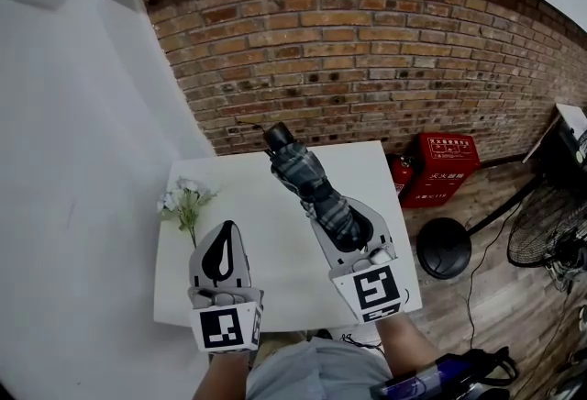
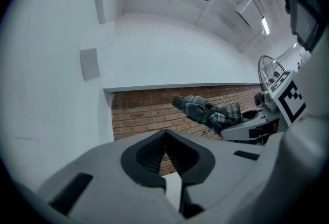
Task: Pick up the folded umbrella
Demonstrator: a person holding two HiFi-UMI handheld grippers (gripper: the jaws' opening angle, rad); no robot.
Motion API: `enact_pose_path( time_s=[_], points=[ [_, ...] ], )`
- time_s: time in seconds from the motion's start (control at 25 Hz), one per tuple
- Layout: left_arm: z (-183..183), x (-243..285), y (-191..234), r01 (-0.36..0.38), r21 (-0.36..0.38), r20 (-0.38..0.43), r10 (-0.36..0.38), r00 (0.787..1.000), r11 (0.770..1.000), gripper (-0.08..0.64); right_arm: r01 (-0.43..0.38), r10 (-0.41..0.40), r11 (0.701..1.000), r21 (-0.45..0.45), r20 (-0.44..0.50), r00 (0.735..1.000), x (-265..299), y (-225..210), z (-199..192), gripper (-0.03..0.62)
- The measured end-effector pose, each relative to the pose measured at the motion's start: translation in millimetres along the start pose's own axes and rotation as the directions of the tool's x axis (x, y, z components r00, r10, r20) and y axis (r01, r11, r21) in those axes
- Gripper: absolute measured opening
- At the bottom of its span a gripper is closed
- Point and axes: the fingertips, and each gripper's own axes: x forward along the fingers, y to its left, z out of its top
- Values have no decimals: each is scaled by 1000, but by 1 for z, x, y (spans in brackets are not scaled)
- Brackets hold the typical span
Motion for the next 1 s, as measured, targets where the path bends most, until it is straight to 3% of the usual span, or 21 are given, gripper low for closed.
enact_pose_path(
  time_s=[1.0],
  points=[
    [51,-32,4,-51,33,84,49,995,998,6,38,-34,999,-20,144,989,-50,-1,64,199]
  ],
)
